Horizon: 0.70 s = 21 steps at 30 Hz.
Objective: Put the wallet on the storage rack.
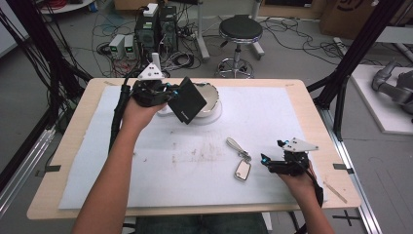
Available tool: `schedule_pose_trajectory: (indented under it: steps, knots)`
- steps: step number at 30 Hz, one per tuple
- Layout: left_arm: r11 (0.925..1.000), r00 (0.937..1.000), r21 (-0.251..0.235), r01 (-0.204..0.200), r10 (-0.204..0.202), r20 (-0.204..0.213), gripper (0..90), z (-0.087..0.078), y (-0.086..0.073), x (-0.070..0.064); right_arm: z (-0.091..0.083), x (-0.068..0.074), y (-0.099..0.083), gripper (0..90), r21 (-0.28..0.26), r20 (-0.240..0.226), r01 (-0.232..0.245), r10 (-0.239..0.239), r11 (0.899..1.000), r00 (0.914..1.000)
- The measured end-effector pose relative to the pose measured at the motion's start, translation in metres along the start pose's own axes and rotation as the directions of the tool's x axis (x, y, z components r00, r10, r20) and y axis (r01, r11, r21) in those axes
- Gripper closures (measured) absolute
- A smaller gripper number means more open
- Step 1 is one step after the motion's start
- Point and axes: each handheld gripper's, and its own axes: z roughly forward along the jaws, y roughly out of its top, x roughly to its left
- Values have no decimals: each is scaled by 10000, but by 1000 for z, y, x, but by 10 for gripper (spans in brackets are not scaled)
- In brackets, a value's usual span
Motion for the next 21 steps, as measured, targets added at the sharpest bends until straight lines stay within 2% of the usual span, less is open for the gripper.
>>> schedule_pose_trajectory:
  steps: [4,10,15,17,21]
  knots:
    - [9997,9999,196,-114,114,12,825,17,6,2,0,0,0,179,33,-3,120,-120,9999,9999]
    - [9993,9999,380,51,-46,-133,826,41,11,8,1,1,0,179,33,-6,104,-104,9999,9999]
    - [9994,9996,350,35,-25,-292,826,53,17,11,1,0,-1,179,20,-77,52,-52,10000,10000]
    - [9997,9993,181,173,-167,-322,825,57,19,13,1,-1,-2,179,10,-81,55,-55,10000,10000]
    - [9993,9990,319,192,-179,-402,825,66,22,18,-1,-1,-3,179,23,-80,12,-12,10000,10000]
